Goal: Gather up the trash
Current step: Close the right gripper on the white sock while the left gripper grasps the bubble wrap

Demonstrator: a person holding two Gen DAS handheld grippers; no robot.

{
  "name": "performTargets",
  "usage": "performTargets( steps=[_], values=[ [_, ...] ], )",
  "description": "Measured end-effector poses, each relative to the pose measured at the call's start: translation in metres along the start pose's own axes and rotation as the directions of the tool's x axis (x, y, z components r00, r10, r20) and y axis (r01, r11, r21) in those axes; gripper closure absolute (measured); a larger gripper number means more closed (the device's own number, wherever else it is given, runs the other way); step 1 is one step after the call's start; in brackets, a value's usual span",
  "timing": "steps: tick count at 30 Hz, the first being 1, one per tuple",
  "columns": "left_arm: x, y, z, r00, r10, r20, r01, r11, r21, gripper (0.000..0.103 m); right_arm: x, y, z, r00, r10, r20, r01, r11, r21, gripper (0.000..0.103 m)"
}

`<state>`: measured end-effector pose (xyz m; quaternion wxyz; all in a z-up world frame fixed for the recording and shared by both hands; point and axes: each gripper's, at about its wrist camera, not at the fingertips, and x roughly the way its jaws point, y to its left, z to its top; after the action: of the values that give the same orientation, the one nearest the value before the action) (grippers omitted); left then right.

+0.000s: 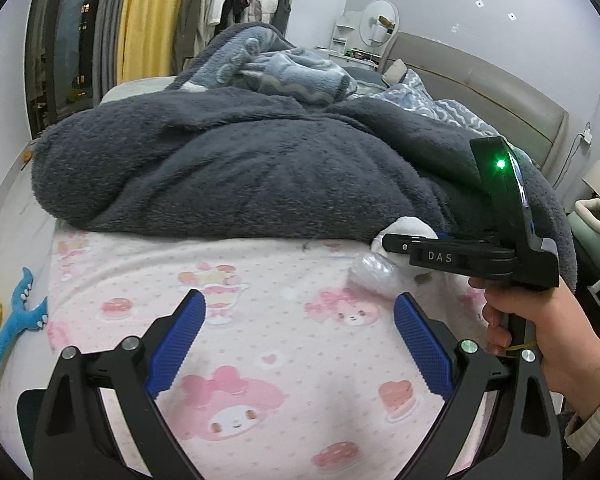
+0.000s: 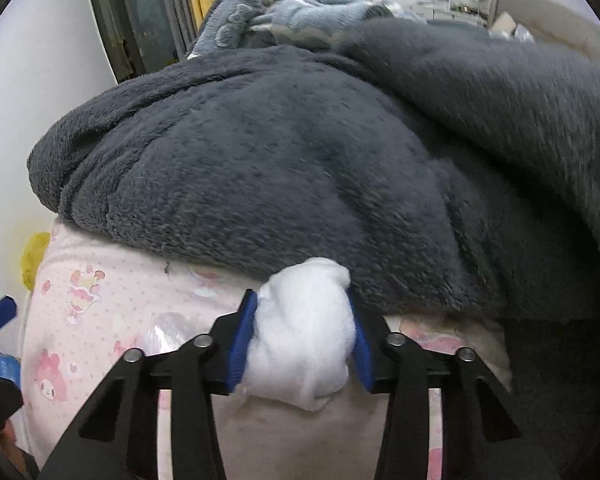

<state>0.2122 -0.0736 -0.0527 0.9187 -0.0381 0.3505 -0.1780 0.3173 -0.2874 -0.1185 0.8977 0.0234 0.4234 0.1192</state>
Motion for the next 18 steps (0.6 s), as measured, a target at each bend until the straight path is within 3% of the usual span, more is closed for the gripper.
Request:
performTargets(
  steps=[9, 14, 18],
  values=[
    [0.018, -0.026, 0.003, 1.000, -0.025, -0.012, 0.025, 1.000, 0.017, 0.007, -0.018, -0.010, -0.003, 0.998, 0.063, 0.020, -0.064, 0.998, 0.017, 0.067],
    [0.032, -0.049, 0.003, 1.000, -0.020, -0.018, 0.022, 0.995, 0.096, 0.008, -0.035, -0.021, -0.004, 0.993, 0.104, 0.049, -0.107, 0.993, 0.051, 0.067],
    [0.048, -0.061, 0.000, 0.998, -0.030, -0.054, 0.037, 0.991, 0.127, 0.015, -0.048, -0.027, -0.003, 0.989, 0.131, 0.075, -0.135, 0.989, 0.052, 0.067]
  ],
)
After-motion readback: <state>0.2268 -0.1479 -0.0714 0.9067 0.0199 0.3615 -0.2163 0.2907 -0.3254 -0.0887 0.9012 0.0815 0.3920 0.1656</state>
